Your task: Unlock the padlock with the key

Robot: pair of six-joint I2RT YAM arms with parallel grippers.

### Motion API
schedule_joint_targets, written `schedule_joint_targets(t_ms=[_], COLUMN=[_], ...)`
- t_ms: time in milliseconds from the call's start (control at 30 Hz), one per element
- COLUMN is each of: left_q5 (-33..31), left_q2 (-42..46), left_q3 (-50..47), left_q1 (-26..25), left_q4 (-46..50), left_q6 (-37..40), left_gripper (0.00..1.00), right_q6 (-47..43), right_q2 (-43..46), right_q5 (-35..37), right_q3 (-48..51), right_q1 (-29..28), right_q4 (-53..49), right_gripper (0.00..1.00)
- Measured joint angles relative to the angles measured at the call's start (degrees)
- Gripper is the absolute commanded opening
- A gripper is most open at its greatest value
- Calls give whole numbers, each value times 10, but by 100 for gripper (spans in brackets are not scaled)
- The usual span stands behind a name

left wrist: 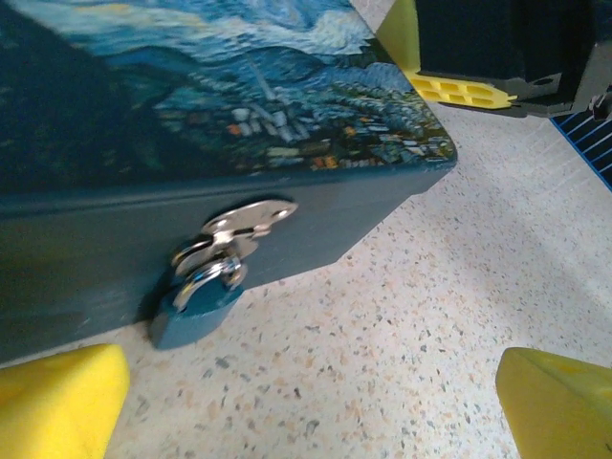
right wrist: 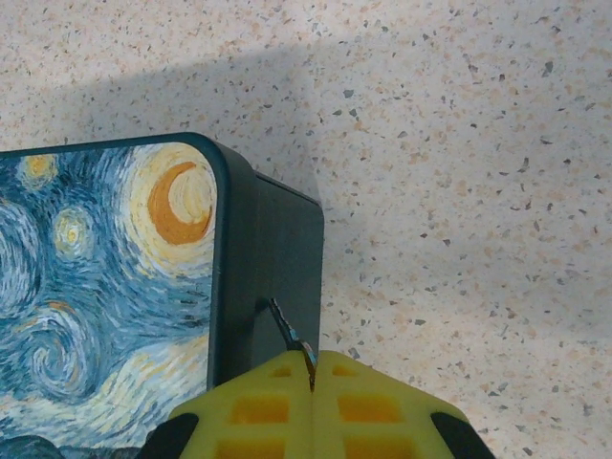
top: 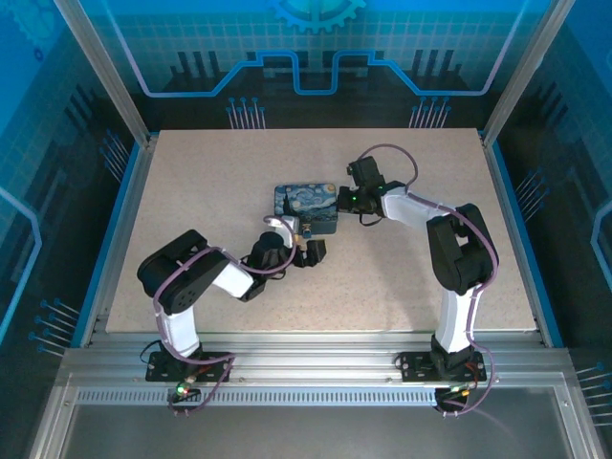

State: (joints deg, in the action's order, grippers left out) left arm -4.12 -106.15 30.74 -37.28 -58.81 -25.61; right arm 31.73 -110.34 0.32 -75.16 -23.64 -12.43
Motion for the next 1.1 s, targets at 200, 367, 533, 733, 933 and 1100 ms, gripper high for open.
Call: schedule_joint_targets(t_ms=[200, 367, 533, 733, 933, 1100], left_q5=[-31, -70, -97, -147, -167, -161], left_q2=[-38, -56, -64, -64, -62, -62], left_q3=[27, 33, 35, 35, 20, 22], left_q1=[-22, -33, -34, -34, -34, -34], left_q4=[-4, -21, -33, -31, -33, -34], left_q6=[35, 57, 67, 67, 68, 68], left_gripper=[99, 99, 99, 99, 99, 99], right_q6=[5, 9, 11, 11, 11, 11], right_q2=[0, 0, 0, 0, 0, 0], right_q5=[1, 1, 1, 1, 1, 1], right_q3=[-7, -7, -7, -7, -7, -7], right_q1=[-6, -13, -17, -20, -20, -21], right_q4=[-1, 0, 0, 0, 0, 1], right_gripper=[0, 0, 0, 0, 0, 0])
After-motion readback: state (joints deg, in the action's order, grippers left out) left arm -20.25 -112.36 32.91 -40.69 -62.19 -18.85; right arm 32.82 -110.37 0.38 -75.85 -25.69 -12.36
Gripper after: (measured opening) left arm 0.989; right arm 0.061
